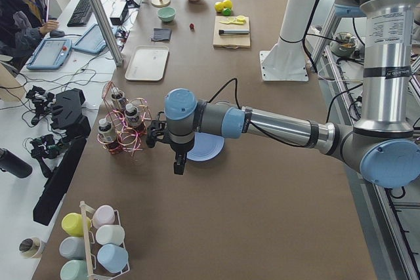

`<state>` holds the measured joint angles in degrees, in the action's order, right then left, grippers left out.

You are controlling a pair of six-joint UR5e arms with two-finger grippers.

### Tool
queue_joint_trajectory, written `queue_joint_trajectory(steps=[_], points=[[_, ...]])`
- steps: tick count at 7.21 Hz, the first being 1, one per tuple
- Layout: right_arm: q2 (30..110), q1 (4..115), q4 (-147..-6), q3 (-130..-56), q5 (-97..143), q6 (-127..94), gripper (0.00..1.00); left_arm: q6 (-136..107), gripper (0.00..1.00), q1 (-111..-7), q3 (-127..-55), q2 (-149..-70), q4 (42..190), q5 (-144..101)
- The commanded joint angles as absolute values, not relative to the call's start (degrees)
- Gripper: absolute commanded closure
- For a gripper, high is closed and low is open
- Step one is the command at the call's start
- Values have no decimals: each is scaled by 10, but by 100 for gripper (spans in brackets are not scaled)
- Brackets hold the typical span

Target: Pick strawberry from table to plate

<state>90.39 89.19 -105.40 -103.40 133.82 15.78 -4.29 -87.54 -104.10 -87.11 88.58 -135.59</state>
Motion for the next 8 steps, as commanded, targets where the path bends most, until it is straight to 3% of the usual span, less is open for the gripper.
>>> queue_joint_trajectory(steps=[1,5,8], points=[[904,885,-1053,-1035,1339,161,0,-49,2,-867,-1043,-871,887,-1354],[904,879,-1032,-1034,1358,155,0,-114,3,-809,-1005,-882,943,-1358],[908,875,-1004,-1027,1364,154,0,-327,3,-678,-879,-903,1192,-1354]])
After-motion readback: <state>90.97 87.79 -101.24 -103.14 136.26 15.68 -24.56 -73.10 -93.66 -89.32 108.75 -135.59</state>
